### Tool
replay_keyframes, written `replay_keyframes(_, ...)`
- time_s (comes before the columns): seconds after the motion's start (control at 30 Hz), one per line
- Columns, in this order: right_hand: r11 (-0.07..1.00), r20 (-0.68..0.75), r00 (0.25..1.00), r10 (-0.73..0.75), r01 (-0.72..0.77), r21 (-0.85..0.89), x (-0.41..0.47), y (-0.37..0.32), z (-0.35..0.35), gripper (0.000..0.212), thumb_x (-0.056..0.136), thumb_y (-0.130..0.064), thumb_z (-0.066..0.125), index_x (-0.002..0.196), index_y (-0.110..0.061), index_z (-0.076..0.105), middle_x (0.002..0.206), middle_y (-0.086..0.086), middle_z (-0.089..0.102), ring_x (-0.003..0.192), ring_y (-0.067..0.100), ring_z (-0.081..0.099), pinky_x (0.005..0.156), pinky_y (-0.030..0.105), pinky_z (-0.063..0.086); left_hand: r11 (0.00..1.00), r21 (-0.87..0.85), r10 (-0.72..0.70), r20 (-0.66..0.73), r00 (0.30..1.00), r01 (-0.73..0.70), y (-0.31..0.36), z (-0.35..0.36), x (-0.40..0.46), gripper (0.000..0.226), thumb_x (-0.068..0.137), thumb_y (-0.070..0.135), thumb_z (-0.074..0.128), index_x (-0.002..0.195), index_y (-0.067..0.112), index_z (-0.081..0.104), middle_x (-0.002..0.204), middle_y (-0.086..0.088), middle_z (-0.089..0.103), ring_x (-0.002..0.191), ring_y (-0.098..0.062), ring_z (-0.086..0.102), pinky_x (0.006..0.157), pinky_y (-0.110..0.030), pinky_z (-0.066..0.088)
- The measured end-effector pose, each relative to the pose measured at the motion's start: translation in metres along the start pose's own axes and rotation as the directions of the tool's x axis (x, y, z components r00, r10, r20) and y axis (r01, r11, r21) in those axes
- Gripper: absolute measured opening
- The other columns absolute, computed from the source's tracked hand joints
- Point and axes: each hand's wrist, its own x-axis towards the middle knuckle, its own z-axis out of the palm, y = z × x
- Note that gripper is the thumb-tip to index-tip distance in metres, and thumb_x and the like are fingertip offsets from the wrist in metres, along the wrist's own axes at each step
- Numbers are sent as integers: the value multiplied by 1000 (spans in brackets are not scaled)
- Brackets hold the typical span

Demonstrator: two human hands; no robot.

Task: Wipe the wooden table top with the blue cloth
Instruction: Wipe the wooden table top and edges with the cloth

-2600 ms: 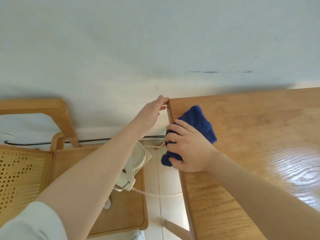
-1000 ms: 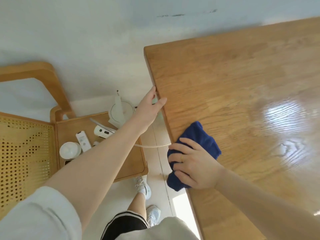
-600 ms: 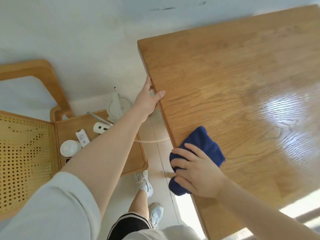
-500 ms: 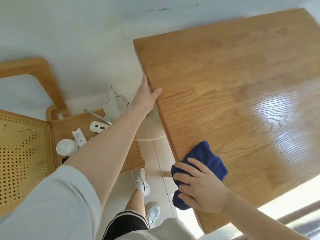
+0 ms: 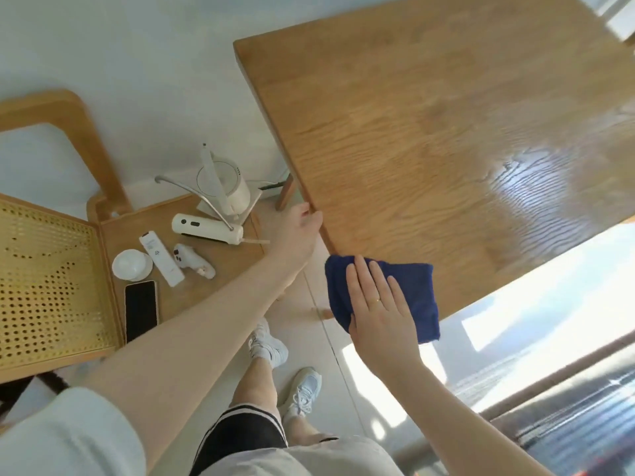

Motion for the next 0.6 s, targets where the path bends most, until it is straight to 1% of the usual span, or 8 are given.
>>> replay_keyframes(0.1,1000,37,999,13,-12,-15,-11,-2,0,84,72,-16,72,142,-9,27,146,11,39,131,27,42,109,40,30,997,33,61,72,995,-64,-13,14,-13,43,98,25,40,141,23,36,130,16,48,116,0,43,96,-22,35)
replay_keyframes(0.2,999,-23,999,36,-36,-3,27,-15,0,80,75,-14,69,144,-8,27,148,10,37,134,27,38,109,40,31,999,11,48,115,992,-49,-19,12,-14,44,97,31,39,141,30,35,135,12,50,123,-4,45,104,-28,37)
replay_keyframes(0.3,997,-56,996,71,-71,2,63,-23,-1,76,81,-18,64,144,-8,23,151,9,32,138,26,31,112,39,24,998,-55,36,147,989,-28,-21,3,-13,43,99,29,40,141,26,37,136,13,49,125,-2,43,98,-17,35)
replay_keyframes(0.4,994,-66,993,101,-103,-31,51,-22,2,69,86,-14,51,146,-8,19,152,9,30,138,27,31,112,40,24,998,-30,63,197,978,-58,-21,-3,-12,40,100,27,36,140,28,38,134,14,51,121,3,46,91,-11,39)
replay_keyframes(0.43,991,-81,989,125,-129,-42,38,-22,3,64,86,-11,46,145,-8,22,150,9,33,136,27,34,111,41,26,997,-24,70,209,975,-67,-20,-2,-11,39,100,27,35,139,30,39,131,16,52,119,3,47,92,-13,40)
replay_keyframes(0.5,983,-99,981,169,-176,-60,6,-23,8,59,86,-6,39,144,-8,26,147,9,38,133,28,40,109,42,30,998,-7,56,217,974,-56,-19,-2,-12,41,100,32,35,141,34,35,134,17,49,123,-2,44,101,-24,36)
replay_keyframes(0.53,979,-101,977,185,-192,-64,-8,-23,9,61,84,-3,42,143,-8,27,146,9,40,131,28,42,108,42,31,999,6,49,225,973,-52,-18,-1,-13,44,99,34,36,143,33,31,138,16,46,127,-4,41,106,-29,33)
replay_keyframes(0.6,976,-87,974,209,-214,-49,-23,-22,10,70,77,0,57,141,-9,31,144,10,42,129,29,45,104,43,37,999,25,33,268,963,-41,-16,-4,-13,48,98,37,36,145,34,26,144,13,40,132,-7,37,111,-35,29)
